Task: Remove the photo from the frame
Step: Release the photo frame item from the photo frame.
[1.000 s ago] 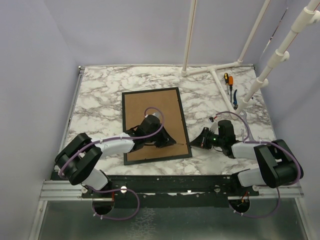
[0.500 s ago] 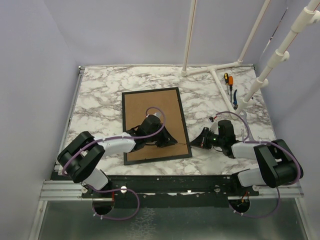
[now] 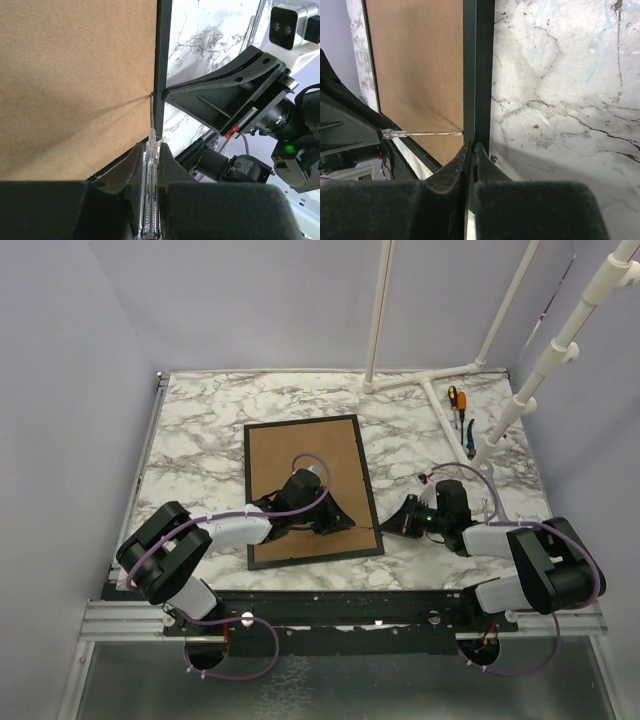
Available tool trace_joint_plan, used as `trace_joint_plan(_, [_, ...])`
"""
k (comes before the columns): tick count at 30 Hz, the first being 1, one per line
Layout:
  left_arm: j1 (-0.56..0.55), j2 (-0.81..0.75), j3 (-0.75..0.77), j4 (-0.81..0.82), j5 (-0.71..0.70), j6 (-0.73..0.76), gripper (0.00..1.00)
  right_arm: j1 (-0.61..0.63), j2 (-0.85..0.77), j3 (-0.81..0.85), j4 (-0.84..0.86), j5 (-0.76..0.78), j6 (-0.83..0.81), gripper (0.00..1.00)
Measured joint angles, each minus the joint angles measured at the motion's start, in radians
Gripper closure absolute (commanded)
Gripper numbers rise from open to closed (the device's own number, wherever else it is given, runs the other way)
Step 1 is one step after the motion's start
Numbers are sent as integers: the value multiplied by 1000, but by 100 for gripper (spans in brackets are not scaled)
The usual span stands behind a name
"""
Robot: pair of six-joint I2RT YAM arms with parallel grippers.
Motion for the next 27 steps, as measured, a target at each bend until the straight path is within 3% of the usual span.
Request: trace_joint_plan(27, [8,35,-10,72,28,-77,100,-13,27,2,29,-17,-4,96])
